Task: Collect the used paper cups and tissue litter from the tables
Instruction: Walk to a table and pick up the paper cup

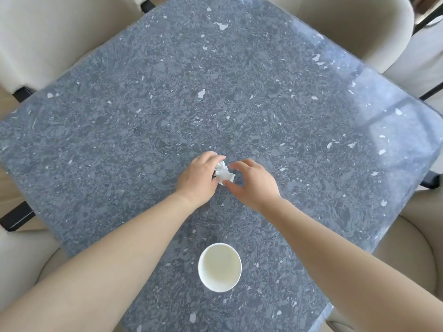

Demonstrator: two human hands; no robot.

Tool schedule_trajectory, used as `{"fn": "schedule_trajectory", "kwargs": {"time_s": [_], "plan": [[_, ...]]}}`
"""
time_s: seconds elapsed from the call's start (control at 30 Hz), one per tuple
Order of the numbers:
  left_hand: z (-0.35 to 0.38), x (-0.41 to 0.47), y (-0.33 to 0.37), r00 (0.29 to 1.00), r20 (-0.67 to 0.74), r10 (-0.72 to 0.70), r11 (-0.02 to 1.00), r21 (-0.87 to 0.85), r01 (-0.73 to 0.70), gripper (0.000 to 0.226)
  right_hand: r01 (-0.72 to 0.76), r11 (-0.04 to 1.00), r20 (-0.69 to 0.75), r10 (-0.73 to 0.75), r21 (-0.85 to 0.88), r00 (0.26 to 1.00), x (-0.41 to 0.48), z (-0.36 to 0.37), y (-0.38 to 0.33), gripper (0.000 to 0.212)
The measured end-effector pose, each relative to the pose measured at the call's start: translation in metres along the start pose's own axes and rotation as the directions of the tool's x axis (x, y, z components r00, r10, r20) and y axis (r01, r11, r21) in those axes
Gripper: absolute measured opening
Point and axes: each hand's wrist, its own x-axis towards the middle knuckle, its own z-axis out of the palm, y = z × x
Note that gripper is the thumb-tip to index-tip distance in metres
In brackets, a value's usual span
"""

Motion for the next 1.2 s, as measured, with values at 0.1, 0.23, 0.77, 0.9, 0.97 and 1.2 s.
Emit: {"fn": "schedule_trajectory", "kwargs": {"time_s": [0.1,0.23,0.77,0.9,0.97,1.2], "plan": [[0.001,0.002,0.0,0.999,0.014,-0.028,1.0,-0.005,0.028,0.034,0.025,0.999,0.003,-0.025,0.045,1.0,0.003,0.004,-0.004,0.031],[0.002,-0.003,-0.001,0.998,0.032,-0.053,0.998,-0.031,0.054,0.018,0.008,0.996,0.026,-0.01,0.085,1.0,0.001,0.003,-0.005,0.019],[-0.027,-0.08,0.026,0.998,-0.068,0.004,0.986,-0.167,-0.015,0.011,0.018,0.992,-0.192,0.007,0.129,0.981,-0.077,-0.042,-0.021,0.006],[-0.03,-0.117,0.034,0.997,-0.072,0.018,0.985,-0.169,-0.031,0.012,0.039,0.989,-0.233,-0.005,0.142,0.972,-0.115,-0.047,-0.036,0.004],[-0.028,-0.136,0.034,0.997,-0.072,0.024,0.982,-0.185,-0.036,0.014,0.052,0.989,-0.237,-0.017,0.141,0.971,-0.135,-0.044,-0.043,0.004],[-0.015,-0.177,0.033,0.999,-0.033,0.008,0.986,-0.166,-0.013,0.025,0.017,0.99,-0.154,0.005,0.14,0.988,-0.183,-0.016,-0.055,0.004]]}}
